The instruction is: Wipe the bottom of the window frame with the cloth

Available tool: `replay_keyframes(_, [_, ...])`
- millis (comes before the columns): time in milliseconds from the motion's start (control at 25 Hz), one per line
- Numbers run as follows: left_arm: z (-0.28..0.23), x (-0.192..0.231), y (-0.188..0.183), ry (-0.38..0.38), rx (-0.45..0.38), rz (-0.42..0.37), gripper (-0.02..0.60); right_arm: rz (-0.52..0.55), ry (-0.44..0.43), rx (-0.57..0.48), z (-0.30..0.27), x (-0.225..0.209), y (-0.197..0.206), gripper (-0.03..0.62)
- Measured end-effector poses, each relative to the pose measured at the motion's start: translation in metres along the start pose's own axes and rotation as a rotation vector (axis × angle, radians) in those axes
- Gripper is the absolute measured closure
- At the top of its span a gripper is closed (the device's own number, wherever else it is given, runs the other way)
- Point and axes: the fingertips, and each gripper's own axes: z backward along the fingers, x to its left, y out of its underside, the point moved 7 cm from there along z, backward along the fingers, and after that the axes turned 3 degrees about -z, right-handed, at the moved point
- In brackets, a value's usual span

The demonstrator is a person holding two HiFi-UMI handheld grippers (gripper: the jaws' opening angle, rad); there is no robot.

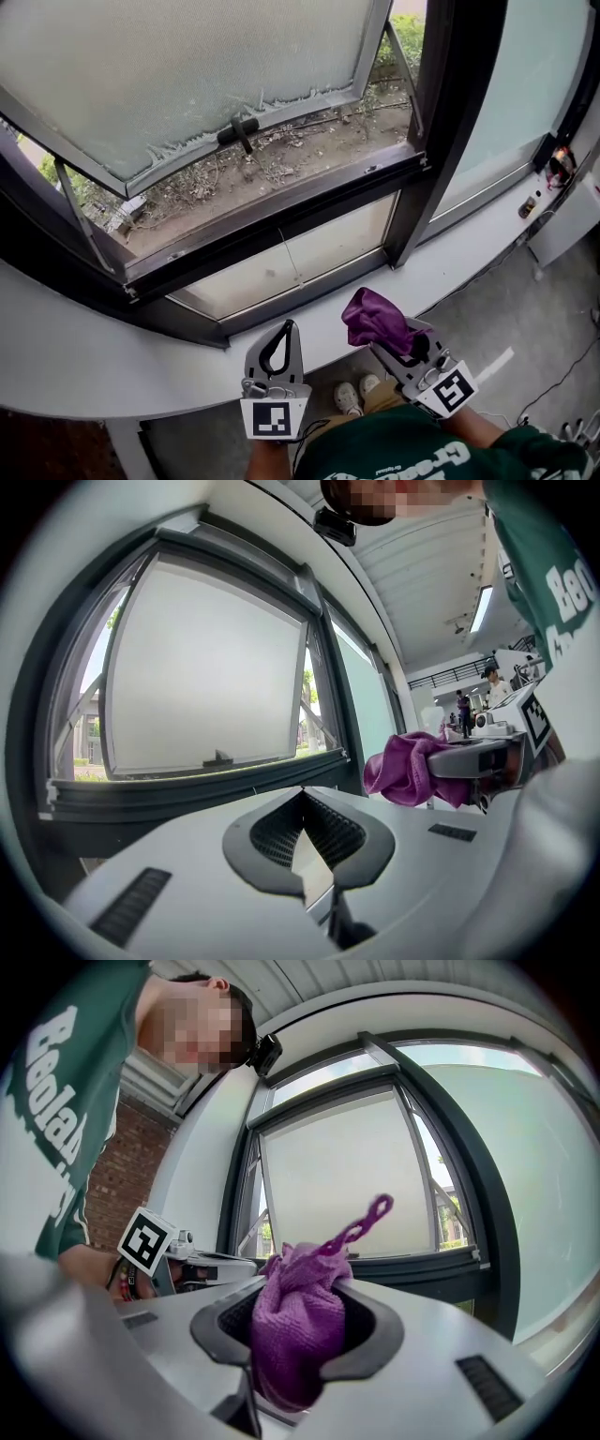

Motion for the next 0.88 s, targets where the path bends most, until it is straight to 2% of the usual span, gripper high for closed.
replay_keyframes(240, [0.005, 0.010, -0.005, -0.061, 0.002, -0.019, 0.577, -0.007, -0.051, -0.023, -0.020, -0.004, -0.004, 0.437])
replay_keyframes(400, [0.002, 0.010, -0.009, -0.091, 0.003, -0.004, 0.577, -0.013, -0.082, -0.018, -0.027, -0.010, -0.006, 0.437])
replay_keyframes(760, [-0.007, 0.000, -0.012, -0.104, -0.021, -0.002, 0.577, -0.025, -0.120, -0.008, -0.029, -0.023, -0.010, 0.438])
replay_keyframes(880, [-0.012, -0.006, -0.009, -0.091, 0.007, -0.004, 0.577, -0.032, -0.119, 0.008, -0.025, -0.027, -0.007, 0.437])
